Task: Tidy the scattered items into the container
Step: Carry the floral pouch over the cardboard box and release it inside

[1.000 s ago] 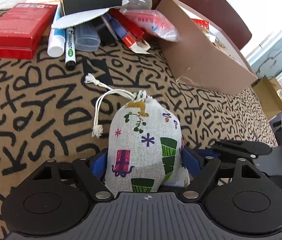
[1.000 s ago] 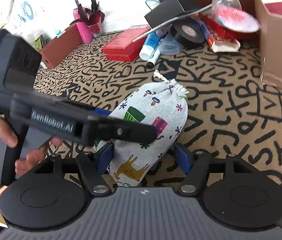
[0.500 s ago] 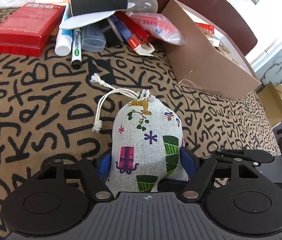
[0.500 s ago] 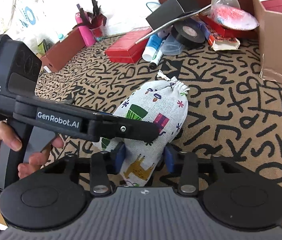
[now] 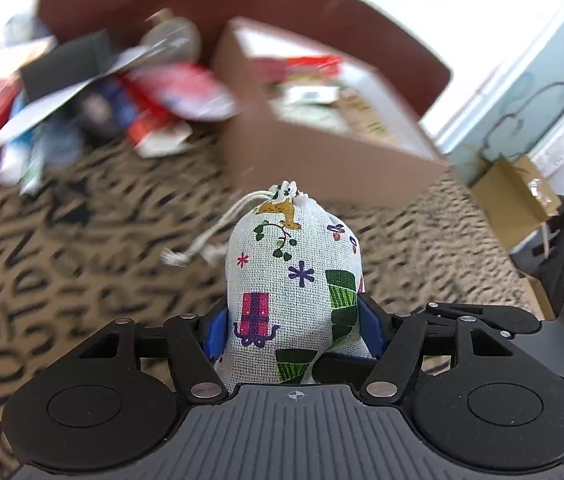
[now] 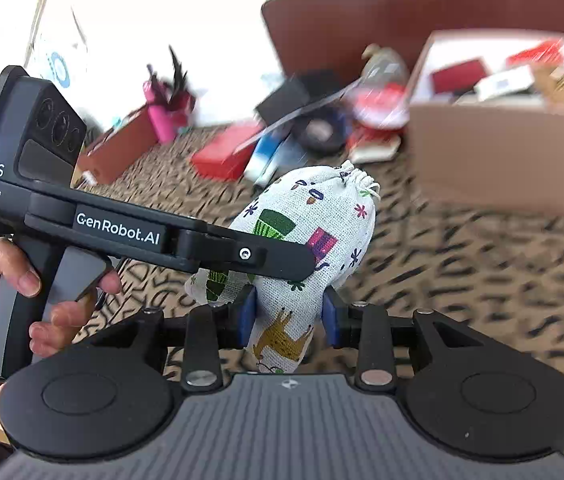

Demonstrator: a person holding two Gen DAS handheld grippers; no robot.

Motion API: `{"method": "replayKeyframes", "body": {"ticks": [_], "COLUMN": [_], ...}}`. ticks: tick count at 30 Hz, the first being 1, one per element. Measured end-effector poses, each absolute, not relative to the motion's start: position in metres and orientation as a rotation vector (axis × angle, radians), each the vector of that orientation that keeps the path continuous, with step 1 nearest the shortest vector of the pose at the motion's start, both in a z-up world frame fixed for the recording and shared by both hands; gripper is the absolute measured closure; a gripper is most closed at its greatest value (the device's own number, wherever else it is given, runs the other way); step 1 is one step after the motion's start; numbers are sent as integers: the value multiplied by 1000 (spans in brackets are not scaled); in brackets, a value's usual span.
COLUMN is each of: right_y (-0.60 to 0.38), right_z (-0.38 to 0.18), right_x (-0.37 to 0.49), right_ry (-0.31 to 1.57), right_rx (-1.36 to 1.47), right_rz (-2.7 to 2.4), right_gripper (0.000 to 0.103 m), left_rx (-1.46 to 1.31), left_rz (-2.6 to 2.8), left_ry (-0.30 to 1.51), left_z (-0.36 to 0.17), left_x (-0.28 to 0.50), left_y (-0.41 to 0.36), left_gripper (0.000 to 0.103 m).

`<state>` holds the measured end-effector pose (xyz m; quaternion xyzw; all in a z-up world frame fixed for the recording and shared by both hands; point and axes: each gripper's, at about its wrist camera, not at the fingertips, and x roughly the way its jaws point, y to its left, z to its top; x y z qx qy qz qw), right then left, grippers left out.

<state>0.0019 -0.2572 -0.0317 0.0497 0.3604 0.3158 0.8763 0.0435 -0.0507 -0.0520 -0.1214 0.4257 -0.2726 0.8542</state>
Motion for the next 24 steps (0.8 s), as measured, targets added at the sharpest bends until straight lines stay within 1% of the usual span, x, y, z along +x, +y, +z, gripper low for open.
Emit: {"method": "replayKeyframes", "body": {"ticks": [9,16,18,21,24], "right_y": [-317,-364,-376,-389,-403], "right_z": [30,86,103,118,118], "right_x": [9,51,70,101,136], "right_ry": [581,454,420,404,424], "right_rx": [-22,-89,-115,-156,-160], "right_rz": [553,428,397,356,333], "right_gripper": [64,64,65,65,65], "left_rx": [-255,-292,-301,-293,-325], "left_rz": [-674,-754,-766,-779,-781], "left_ry": [745,618,587,547,545], "left_z": [8,65,78,89,82], "left_x": [69,127,148,179,212], "left_y": [-127,-187,-205,-229,-244], "left_gripper": [37,35,31,31,30]}}
